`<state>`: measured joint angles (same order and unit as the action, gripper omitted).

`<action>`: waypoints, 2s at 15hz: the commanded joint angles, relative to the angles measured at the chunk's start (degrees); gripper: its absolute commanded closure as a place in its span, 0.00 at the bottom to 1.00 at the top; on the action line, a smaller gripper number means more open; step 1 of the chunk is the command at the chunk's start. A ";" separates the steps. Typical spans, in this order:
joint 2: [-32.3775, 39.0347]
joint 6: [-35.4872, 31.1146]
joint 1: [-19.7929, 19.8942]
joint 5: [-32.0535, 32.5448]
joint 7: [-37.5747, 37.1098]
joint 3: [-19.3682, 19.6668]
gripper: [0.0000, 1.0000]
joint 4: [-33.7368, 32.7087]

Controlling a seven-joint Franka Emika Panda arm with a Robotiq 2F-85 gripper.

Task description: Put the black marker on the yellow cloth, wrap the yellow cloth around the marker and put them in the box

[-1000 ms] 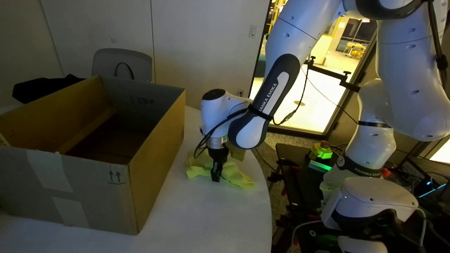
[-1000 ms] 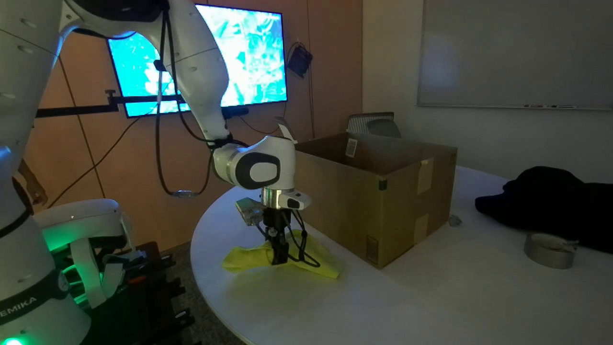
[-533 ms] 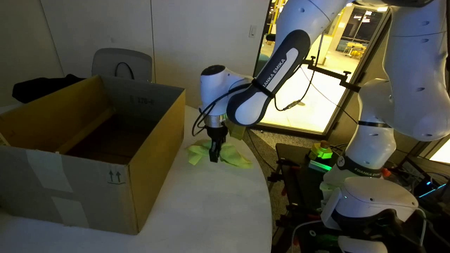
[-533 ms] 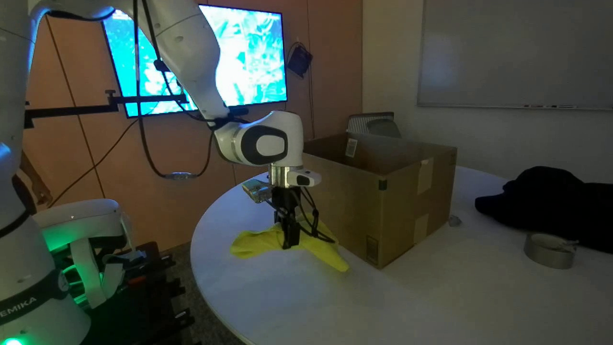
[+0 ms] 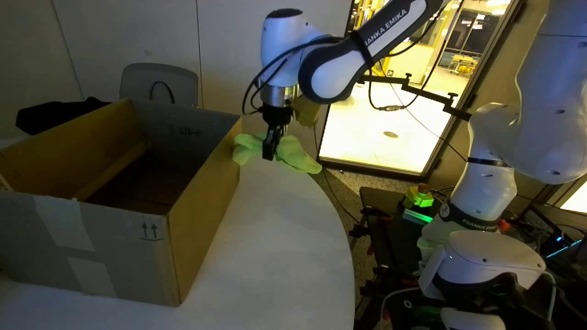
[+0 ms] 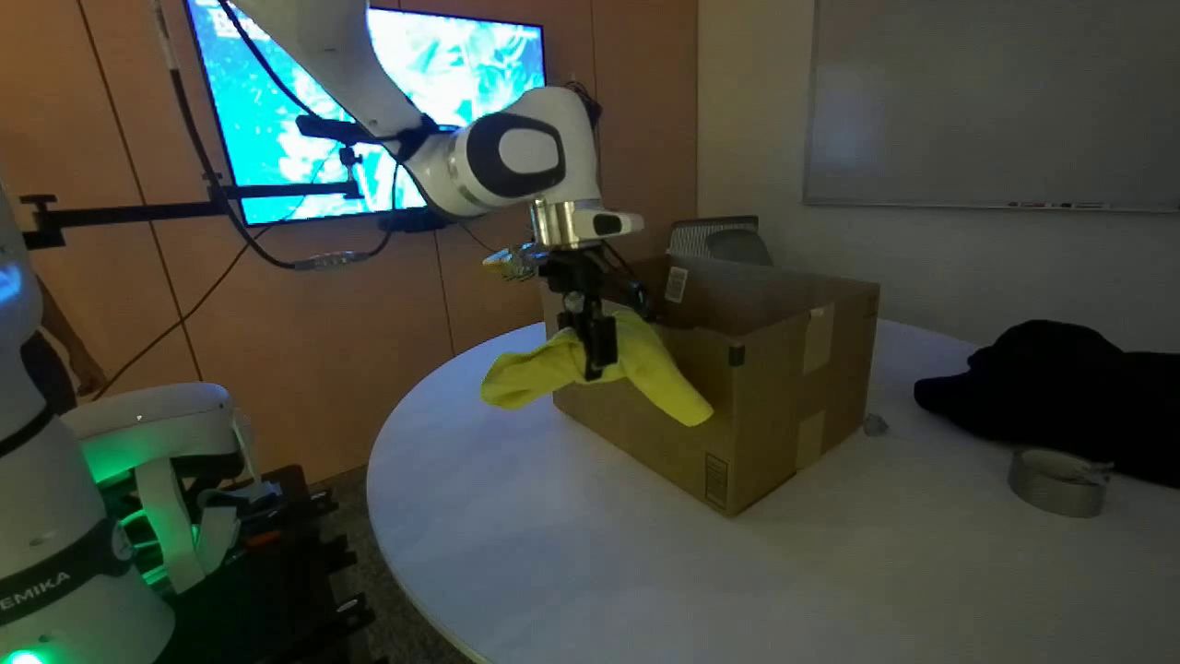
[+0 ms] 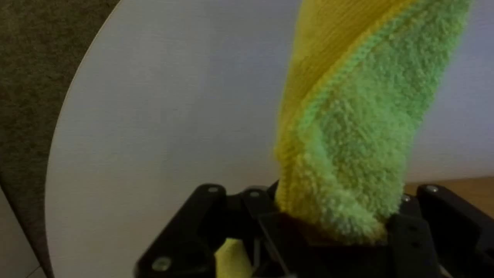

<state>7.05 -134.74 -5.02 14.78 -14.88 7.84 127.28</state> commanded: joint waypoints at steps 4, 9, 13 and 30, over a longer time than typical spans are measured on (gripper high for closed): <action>2.64 4.90 0.68 0.49 -0.14 -4.54 0.93 -14.12; 12.04 6.21 -0.87 0.17 -1.65 -6.64 0.94 -29.42; 20.75 8.89 -2.77 -0.94 -4.32 -6.55 0.94 -41.17; 46.40 32.26 -6.99 -3.59 -18.49 -2.52 0.42 -78.84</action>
<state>50.42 -107.32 -11.99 11.91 -34.70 4.40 55.75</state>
